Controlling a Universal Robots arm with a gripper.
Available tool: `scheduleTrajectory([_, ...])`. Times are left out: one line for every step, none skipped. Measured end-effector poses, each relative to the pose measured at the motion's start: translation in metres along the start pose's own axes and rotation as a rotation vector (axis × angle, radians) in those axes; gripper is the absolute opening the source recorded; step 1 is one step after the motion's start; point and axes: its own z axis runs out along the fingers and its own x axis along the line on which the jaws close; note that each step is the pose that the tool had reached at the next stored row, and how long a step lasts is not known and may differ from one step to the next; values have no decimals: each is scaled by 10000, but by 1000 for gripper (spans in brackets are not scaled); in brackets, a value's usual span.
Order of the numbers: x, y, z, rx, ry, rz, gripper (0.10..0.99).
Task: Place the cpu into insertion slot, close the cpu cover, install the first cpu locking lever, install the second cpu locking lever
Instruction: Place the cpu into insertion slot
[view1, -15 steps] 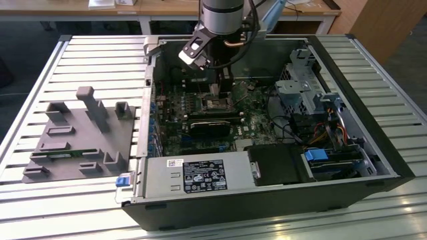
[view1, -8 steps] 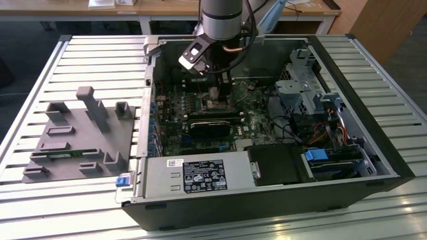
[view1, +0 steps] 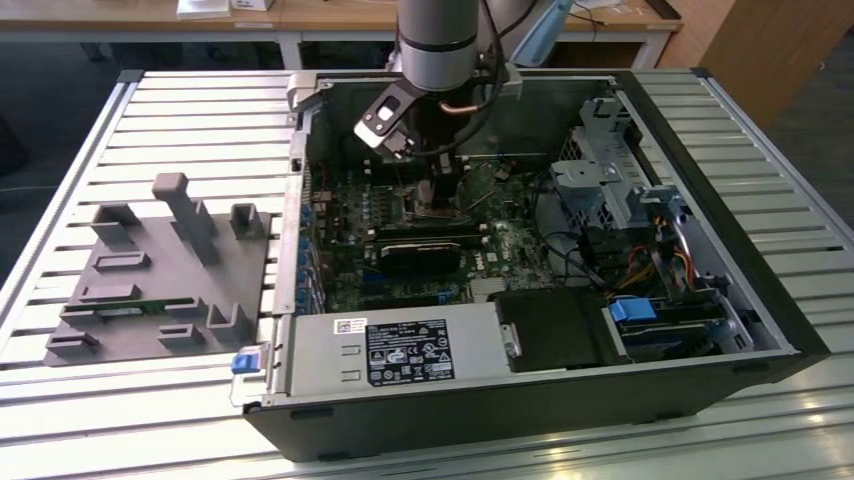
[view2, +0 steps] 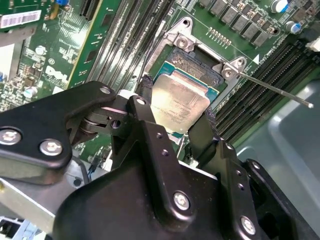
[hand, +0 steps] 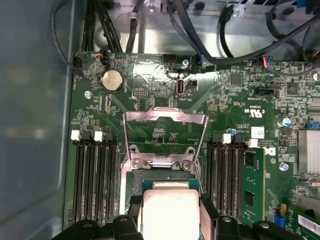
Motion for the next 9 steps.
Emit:
scheduleTrajectory([0, -1, 11, 0, -1, 6, 541])
scheduleTrajectory([0, -1, 20, 0, -2, 9, 541])
scheduleTrajectory([1, -2, 30, 1, -3, 12, 541])
scheduleTrajectory([1, -3, 41, 1, -3, 13, 541])
scheduleTrajectory([1, -4, 50, 1, -2, 13, 541])
scheduleTrajectory([1, -4, 55, 1, -3, 13, 541])
scheduleTrajectory([1, -4, 55, 1, -5, 13, 541])
scheduleTrajectory([1, -4, 55, 2, -6, 13, 541])
scheduleTrajectory([1, -4, 55, 1, -6, 13, 541])
